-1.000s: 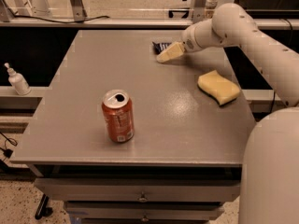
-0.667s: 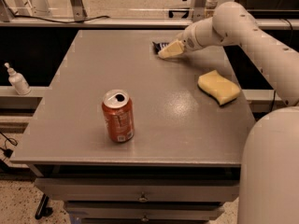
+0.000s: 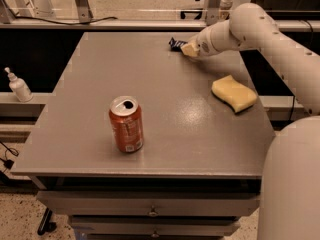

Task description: Move rxbar blueberry near coke can

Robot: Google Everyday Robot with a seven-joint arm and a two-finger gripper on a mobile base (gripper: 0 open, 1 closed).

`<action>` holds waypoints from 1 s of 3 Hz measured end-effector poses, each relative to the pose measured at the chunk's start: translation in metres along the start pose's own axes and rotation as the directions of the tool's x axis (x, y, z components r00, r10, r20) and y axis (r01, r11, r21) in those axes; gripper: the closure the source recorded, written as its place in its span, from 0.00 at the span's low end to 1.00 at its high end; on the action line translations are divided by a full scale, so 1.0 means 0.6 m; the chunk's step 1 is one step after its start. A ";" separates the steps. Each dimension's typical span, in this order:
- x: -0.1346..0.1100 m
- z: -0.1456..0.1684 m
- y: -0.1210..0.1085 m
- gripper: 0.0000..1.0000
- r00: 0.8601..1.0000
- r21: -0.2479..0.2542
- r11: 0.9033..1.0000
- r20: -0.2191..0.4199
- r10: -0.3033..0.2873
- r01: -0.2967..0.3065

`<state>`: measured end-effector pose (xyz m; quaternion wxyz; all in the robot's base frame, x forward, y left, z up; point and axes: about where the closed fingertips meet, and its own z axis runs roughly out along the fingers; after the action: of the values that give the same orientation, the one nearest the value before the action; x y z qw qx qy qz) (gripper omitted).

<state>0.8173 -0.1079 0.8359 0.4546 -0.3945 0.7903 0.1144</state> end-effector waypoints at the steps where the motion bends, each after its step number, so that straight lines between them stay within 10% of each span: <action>1: 0.008 -0.001 0.006 1.00 1.000 -0.009 1.000 -0.007 0.007 -0.007; 3: 0.004 -0.004 0.006 1.00 1.000 -0.009 1.000 -0.007 0.007 -0.007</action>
Offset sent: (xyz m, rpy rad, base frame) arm -0.0258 -0.0046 0.0164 0.0356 0.0016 0.0188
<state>0.8128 -0.1081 0.8349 0.4498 -0.3941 0.7927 0.1182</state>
